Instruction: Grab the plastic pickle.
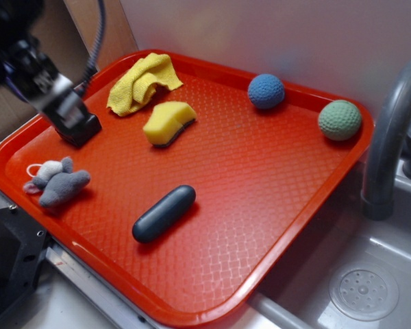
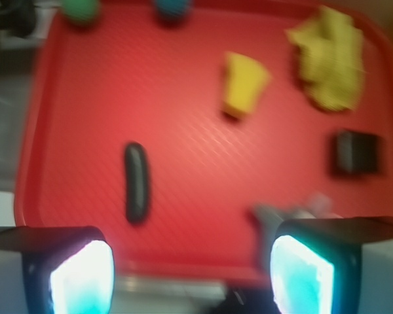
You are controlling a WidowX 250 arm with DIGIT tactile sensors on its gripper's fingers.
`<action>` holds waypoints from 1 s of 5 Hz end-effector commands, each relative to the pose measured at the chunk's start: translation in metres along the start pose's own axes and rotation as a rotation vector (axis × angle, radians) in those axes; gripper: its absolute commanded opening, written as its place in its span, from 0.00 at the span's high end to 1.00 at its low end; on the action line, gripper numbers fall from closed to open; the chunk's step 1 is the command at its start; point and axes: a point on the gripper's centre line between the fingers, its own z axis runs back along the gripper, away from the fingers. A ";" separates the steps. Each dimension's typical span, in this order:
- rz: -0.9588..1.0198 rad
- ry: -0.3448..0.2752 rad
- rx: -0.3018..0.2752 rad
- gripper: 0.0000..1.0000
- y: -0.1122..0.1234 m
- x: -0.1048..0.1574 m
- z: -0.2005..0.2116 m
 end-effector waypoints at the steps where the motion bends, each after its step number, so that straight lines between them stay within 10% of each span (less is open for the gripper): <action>1: -0.094 0.027 -0.122 0.00 -0.038 0.003 -0.039; 5: -0.091 0.018 -0.115 0.00 -0.032 0.002 -0.077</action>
